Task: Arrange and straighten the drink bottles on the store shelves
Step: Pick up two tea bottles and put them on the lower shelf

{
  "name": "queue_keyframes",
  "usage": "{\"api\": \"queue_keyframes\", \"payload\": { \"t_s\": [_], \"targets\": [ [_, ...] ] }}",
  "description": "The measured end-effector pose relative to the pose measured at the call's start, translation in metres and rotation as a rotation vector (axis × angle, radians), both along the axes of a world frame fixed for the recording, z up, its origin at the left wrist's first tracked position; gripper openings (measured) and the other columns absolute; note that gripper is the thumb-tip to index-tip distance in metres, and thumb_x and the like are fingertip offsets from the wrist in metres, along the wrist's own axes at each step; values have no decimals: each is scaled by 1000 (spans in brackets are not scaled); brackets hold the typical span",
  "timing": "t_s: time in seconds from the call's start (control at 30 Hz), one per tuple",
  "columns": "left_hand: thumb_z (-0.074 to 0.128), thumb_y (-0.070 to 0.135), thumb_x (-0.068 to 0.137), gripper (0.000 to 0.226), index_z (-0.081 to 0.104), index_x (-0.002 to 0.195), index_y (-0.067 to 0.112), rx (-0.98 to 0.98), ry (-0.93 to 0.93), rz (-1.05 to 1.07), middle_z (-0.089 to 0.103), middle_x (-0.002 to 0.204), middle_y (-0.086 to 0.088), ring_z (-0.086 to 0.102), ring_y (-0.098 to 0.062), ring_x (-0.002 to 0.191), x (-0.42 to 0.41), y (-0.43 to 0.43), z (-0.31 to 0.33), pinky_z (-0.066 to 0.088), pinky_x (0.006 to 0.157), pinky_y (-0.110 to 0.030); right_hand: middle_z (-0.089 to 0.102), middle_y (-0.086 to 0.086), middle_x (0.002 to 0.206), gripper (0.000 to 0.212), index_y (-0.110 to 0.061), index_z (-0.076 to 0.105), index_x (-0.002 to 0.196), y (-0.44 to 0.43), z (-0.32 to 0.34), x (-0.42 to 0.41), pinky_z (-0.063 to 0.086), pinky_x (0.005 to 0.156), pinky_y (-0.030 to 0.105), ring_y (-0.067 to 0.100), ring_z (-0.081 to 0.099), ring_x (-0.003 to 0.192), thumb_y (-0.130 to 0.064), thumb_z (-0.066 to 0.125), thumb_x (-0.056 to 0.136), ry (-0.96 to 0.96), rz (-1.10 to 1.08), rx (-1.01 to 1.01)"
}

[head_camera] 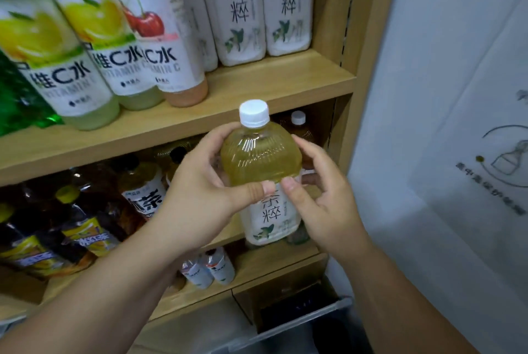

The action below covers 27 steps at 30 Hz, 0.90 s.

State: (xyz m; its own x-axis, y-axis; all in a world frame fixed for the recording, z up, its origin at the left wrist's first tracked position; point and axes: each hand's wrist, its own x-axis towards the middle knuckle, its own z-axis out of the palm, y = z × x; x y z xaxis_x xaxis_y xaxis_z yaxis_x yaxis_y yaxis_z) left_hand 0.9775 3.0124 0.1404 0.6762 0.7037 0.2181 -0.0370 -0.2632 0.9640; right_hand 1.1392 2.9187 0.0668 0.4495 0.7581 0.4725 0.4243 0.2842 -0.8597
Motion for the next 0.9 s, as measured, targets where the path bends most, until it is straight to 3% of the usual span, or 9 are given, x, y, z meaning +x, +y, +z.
{"api": "queue_keyframes", "payload": {
  "t_s": [0.17, 0.37, 0.43, 0.5, 0.57, 0.67, 0.8, 0.9],
  "targets": [
    [79, -8, 65, 70, 59, 129, 12, 57, -136, -11, 77, 106, 8, 75, -8, 95, 15, -5, 59, 58, 74, -18, 60, -10, 140, 62, -37, 49, 145, -3, 53, 8, 52, 102, 52, 17, 59, 129, -49, 69, 87, -58, -99, 138],
    [81, -9, 72, 61, 63, 126, 14, 204, -207, 6, 76, 96, 8, 69, 1, 71, 38, 6, 118, 50, 58, -9, 52, -12, 149, 71, -39, 38, 153, 10, 104, 21, 51, 104, 51, 16, 55, 134, -49, 68, 90, -121, -143, 232],
    [84, -6, 72, 62, 63, 125, 16, 238, -204, 5, 77, 104, 6, 74, -8, 90, 50, 17, 133, 60, 77, -25, 48, -15, 152, 72, -38, 33, 156, 18, 119, 30, 52, 103, 48, 14, 53, 135, -44, 67, 92, -150, -144, 242],
    [86, -2, 72, 65, 61, 129, 16, 265, -191, 3, 75, 115, 1, 73, -18, 106, 62, 28, 142, 60, 91, -42, 46, -17, 153, 74, -37, 29, 157, 26, 130, 42, 49, 107, 47, 10, 50, 138, -39, 66, 94, -178, -152, 241],
    [86, 1, 75, 65, 60, 131, 20, 274, -169, 9, 74, 115, 4, 73, -13, 105, 74, 37, 148, 61, 88, -36, 46, -22, 151, 75, -36, 27, 158, 36, 136, 52, 46, 111, 44, 5, 47, 139, -36, 66, 94, -192, -169, 222],
    [84, 13, 82, 61, 56, 134, 27, 281, -150, 37, 73, 112, 14, 71, -1, 101, 91, 46, 148, 59, 85, -27, 44, -40, 139, 74, -40, 24, 159, 52, 137, 62, 46, 105, 23, -10, 48, 131, -37, 65, 98, -152, -185, 189],
    [78, 34, 88, 69, 42, 148, 35, 405, -73, 106, 68, 124, 19, 65, 1, 113, 105, 60, 139, 55, 101, -42, 41, -38, 139, 69, -49, 22, 157, 68, 134, 62, 38, 93, 3, -23, 43, 122, -42, 60, 100, -114, -283, 196],
    [69, 51, 90, 87, 17, 159, 42, 444, -4, 131, 52, 147, 21, 51, -2, 134, 100, 61, 128, 47, 111, -45, 41, -30, 140, 67, -61, 18, 151, 73, 129, 57, 31, 92, -4, -28, 35, 122, -38, 58, 102, -188, -357, 249]
  ]
}}
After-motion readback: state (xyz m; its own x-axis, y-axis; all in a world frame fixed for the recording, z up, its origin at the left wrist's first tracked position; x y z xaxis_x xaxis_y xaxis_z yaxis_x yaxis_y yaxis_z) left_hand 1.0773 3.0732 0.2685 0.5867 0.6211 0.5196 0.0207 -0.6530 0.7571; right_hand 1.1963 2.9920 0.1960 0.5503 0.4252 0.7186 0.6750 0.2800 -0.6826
